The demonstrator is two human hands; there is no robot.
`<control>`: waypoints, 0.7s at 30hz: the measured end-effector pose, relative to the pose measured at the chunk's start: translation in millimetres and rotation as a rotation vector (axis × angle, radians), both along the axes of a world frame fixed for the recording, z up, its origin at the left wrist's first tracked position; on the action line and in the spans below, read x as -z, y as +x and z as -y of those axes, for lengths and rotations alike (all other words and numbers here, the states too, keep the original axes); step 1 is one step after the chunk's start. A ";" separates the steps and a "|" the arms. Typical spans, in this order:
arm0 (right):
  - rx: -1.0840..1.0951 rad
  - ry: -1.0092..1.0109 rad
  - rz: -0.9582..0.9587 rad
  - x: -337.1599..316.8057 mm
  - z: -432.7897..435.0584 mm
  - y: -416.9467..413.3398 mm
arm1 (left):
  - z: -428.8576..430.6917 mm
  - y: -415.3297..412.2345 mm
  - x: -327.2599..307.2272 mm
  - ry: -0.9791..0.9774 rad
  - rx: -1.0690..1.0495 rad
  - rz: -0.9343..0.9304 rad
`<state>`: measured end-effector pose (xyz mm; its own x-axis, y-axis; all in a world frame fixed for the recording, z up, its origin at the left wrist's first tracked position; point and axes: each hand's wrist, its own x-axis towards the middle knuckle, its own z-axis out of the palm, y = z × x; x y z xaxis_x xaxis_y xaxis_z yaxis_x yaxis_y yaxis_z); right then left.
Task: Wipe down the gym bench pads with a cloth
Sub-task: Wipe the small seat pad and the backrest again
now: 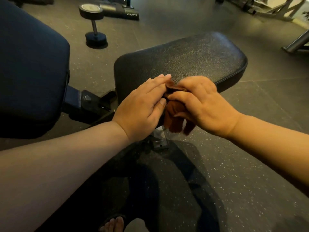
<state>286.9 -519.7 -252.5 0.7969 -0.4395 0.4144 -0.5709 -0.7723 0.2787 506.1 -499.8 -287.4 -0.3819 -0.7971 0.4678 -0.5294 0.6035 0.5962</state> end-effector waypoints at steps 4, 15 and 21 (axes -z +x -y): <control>0.004 -0.032 -0.093 -12.8 -0.4 2.5 | -0.6 3.5 -0.8 0.015 0.003 -0.014; 0.055 0.018 -0.126 -10.8 -7.9 20.9 | -7.9 3.4 6.2 -0.033 -0.124 0.145; 0.118 -0.070 -0.154 -20.0 -9.8 -10.5 | -10.3 5.2 19.1 -0.146 -0.181 0.162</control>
